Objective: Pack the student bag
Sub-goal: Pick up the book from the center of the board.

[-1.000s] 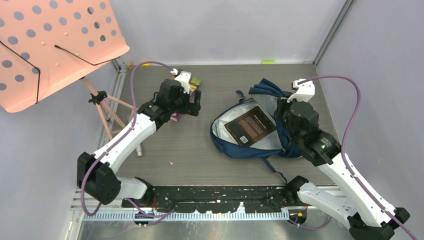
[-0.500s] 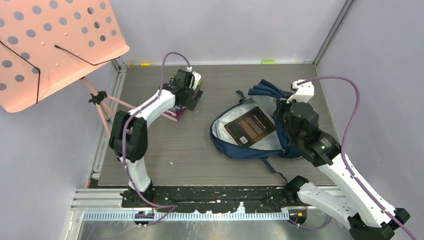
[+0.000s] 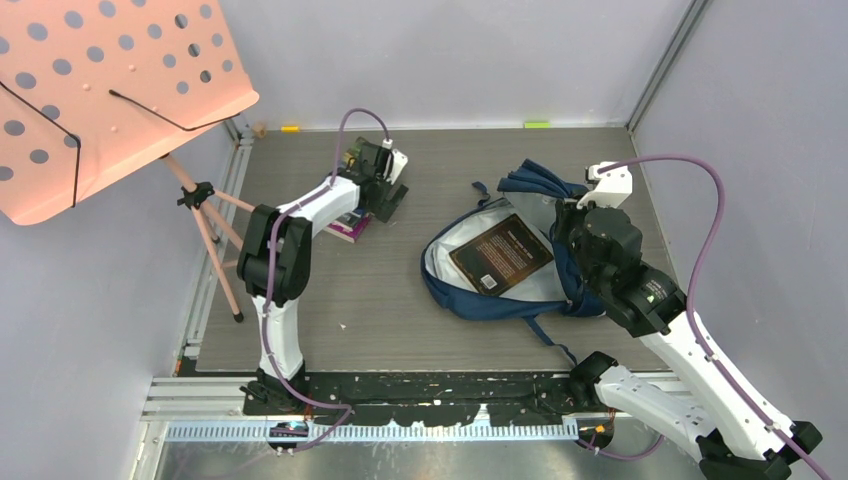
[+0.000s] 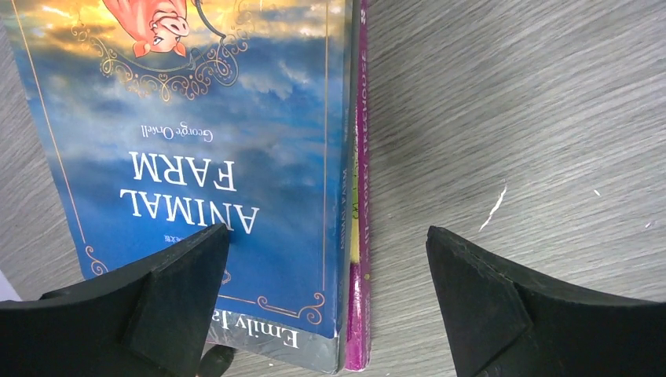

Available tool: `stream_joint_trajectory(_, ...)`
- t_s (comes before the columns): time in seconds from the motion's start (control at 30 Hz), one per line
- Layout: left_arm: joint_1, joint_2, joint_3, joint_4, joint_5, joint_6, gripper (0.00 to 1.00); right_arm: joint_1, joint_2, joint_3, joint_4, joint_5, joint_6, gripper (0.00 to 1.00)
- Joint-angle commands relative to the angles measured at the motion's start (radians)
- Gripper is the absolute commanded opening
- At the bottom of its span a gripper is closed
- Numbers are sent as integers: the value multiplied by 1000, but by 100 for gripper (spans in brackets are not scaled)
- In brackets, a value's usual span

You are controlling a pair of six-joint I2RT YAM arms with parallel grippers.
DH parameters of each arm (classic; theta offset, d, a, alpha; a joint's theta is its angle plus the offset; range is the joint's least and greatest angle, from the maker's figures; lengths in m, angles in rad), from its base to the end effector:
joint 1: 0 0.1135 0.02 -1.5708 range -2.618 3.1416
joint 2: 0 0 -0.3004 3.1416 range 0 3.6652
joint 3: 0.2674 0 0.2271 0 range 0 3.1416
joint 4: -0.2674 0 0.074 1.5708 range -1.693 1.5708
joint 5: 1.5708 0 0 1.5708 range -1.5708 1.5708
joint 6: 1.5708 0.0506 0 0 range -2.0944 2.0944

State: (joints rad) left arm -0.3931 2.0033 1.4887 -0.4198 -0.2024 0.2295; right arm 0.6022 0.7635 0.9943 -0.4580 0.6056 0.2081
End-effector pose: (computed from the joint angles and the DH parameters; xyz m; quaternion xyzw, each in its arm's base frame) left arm 0.4099 -0.1590 0.2313 0.2594 0.9092 0.0702 0.3181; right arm 0.1112 0.0415 0.4037 0.0357 0.7690 0.0197 0.6380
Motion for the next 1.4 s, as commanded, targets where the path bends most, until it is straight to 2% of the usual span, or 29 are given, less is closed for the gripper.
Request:
stream_joint_trajectory(0.0,-28,19,6,-17,102,-14,100,2,-49,61,213,36,17,1)
stream_joint_trajectory(0.13,-58,-3,-26,-17,98,-55,99,2,-42,55,226,22,29,1)
stream_joint_trajectory(0.27,-67,-27,-43,-28,29,-64,98,2,-39,54,231,14,32,0)
stream_joint_trajectory(0.4,-67,-55,-79,34,-86,-49,99,2,-39,49,238,16,32,0)
stream_joint_trajectory(0.53,-66,-24,-57,62,-186,-29,100,2,-36,49,239,12,34,0)
stream_joint_trajectory(0.8,-58,67,34,-7,-221,-34,98,2,-41,71,214,14,27,0)
stream_joint_trajectory(0.87,-58,65,38,-21,-209,-38,83,2,-49,68,212,17,27,1)
stream_joint_trajectory(0.93,-58,44,29,-29,-195,-44,59,2,-58,65,212,20,28,0)
stream_joint_trajectory(0.97,-58,22,24,-30,-185,-49,53,2,-60,64,211,21,29,0)
stream_joint_trajectory(1.17,-58,-96,5,-77,-152,-87,28,2,-67,63,209,22,33,1)
stream_joint_trajectory(1.27,-59,-174,-9,-118,-113,-119,5,2,-69,64,209,18,34,1)
stream_joint_trajectory(1.3,-59,-207,-19,-123,-100,-132,0,2,-70,65,209,18,35,1)
stream_joint_trajectory(1.37,-59,-270,-37,-145,-61,-178,0,2,-69,65,210,17,35,1)
